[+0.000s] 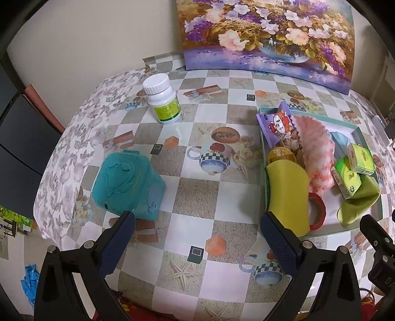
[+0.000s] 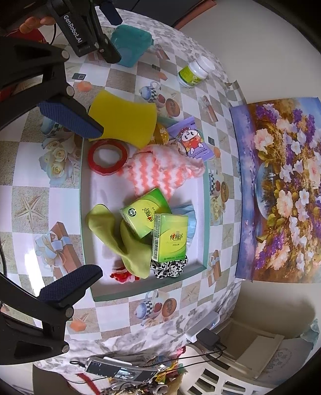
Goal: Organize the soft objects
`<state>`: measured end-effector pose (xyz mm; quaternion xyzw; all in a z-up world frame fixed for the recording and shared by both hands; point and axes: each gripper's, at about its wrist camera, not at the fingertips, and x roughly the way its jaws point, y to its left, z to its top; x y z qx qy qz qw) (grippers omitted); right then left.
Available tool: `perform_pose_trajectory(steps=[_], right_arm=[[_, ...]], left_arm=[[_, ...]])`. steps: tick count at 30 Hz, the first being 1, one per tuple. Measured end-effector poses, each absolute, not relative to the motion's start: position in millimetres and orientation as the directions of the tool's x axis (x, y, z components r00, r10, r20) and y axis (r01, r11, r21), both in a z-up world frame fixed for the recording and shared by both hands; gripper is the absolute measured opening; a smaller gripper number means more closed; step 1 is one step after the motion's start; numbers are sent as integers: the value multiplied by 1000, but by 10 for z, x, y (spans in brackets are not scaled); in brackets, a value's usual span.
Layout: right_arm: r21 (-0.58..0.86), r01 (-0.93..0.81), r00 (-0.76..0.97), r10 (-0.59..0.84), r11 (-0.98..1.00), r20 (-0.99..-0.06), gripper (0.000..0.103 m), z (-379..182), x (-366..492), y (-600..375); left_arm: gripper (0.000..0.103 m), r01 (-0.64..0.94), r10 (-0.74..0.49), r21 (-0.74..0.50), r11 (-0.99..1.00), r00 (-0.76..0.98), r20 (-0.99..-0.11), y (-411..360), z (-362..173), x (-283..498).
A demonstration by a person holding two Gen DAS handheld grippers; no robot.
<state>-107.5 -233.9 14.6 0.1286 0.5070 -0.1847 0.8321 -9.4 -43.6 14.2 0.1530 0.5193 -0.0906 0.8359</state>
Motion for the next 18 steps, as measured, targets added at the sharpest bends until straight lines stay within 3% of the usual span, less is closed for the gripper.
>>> perform_pose_trajectory(steps=[18], right_arm=[[17,428,405,-175,904,-897,103,96,-1054,-2328]], left_arm=[[101,299,28,161,940,404,-915,-405,62,-59]])
